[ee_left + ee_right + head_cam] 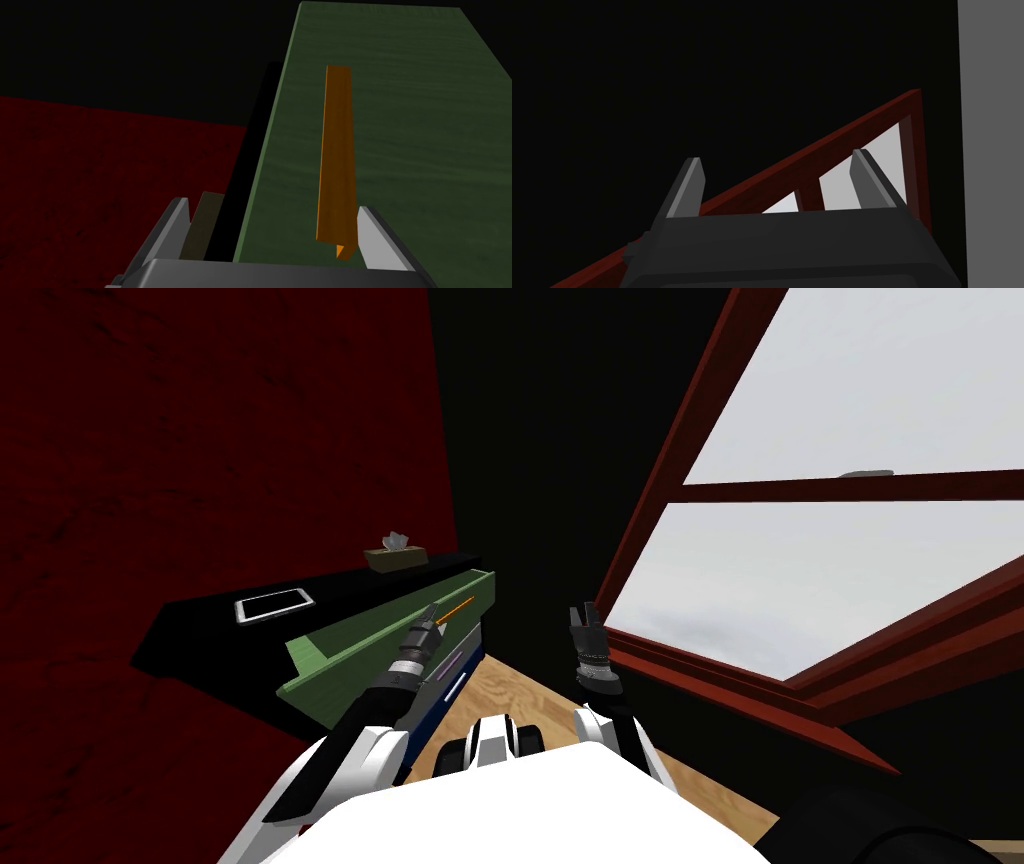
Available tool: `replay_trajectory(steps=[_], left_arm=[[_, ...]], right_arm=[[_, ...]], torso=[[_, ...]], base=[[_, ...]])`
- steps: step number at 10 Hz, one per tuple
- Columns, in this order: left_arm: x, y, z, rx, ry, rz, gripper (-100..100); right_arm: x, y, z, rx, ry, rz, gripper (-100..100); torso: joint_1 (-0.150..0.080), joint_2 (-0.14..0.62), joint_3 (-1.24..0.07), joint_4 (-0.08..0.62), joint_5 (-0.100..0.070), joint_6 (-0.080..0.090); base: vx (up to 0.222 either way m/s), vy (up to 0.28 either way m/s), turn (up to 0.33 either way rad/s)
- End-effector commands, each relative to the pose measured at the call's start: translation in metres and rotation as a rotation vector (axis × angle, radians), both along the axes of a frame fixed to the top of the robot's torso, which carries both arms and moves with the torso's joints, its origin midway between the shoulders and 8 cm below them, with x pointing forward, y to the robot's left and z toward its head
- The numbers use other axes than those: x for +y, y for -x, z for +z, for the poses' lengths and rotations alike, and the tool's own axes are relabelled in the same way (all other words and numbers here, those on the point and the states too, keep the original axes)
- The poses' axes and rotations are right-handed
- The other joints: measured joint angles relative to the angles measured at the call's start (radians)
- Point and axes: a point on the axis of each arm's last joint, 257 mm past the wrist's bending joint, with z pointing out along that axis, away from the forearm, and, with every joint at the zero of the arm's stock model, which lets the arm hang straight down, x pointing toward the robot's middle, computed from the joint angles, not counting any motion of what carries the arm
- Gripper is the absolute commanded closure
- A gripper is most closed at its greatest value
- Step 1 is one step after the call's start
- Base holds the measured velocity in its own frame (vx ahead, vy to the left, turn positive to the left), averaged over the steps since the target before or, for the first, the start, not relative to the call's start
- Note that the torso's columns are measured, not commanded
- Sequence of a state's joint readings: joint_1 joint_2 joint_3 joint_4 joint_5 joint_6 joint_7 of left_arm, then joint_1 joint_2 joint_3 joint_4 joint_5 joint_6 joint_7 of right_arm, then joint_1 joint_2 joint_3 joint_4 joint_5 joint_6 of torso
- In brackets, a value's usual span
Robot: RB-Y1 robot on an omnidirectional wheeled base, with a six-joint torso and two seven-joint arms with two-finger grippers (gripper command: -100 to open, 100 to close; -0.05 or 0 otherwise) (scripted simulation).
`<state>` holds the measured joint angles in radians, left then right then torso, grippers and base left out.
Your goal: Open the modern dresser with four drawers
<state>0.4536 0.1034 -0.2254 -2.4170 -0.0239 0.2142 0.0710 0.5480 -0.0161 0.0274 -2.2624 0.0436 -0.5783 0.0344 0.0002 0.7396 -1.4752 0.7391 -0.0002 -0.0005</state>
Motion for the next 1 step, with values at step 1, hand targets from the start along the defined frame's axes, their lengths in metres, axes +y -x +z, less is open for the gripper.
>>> replay_trajectory(steps=[1], left_arm=[[0.0,0.0,-0.0004,0.001,0.0,0.0,0]], right_arm=[[0.0,0.0,0.0,0.0,0.0,0.0,0]], torso=[[0.0,0.0,0.0,0.0,0.0,0.0]], base=[[0.0,0.0,0.0]])
